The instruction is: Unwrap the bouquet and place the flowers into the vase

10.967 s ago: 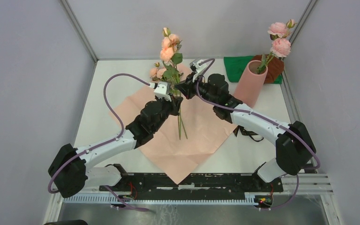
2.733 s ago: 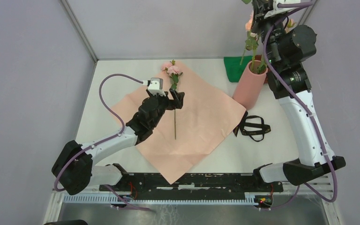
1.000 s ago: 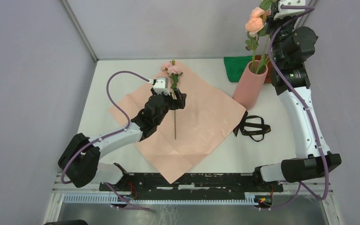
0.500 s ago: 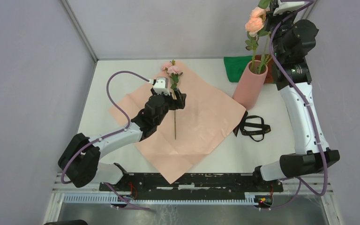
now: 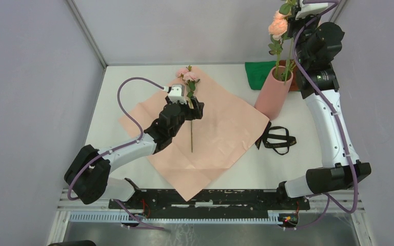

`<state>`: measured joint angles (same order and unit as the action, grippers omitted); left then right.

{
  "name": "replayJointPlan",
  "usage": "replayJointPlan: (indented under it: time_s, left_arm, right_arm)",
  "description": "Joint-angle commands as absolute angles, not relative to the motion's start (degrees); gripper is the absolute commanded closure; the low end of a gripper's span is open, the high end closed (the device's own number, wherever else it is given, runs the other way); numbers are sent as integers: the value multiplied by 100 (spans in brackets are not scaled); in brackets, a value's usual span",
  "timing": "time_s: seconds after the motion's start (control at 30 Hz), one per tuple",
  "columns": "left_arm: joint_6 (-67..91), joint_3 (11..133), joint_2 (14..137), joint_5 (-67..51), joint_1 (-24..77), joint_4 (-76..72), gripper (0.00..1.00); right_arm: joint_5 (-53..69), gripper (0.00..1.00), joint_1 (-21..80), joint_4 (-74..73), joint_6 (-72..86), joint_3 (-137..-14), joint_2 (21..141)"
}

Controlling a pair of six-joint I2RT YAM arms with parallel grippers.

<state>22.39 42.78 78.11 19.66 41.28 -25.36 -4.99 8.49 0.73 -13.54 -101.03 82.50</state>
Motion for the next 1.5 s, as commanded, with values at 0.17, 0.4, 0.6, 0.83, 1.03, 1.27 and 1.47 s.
replayJointPlan:
  time_s: [0.17,0.4,0.6,0.83,1.03,1.27,1.47]
  left_arm:
    - [2320,4608,8007,2206,4148,-2533,14]
    - [2362,4599,8086,2154,4147,-2537,14]
    - [2386,4548,8095,2162,4149,-2561,15]
    - [2421,4570,8192,2123,4148,-2566,15]
    - [2503,4598,8334,2003,4146,-2609,16]
    - [2640,4638,8445,1917,4147,-2625,15]
    - [2952,5187,8731,2652,4147,-1611,13]
  right_arm:
    - [-361,100,799,196,-1248,-10999,8556]
    - [-380,100,788,372,-1254,-10552,8377]
    - [-435,100,758,1014,-1041,-9047,7990]
    - [-290,100,757,1448,-840,-7686,7595]
    - [-303,100,761,1724,-743,-6731,7096]
    - [-217,22,761,1848,-608,-6262,6791]
    - [-28,12,758,1861,-489,-6147,6544]
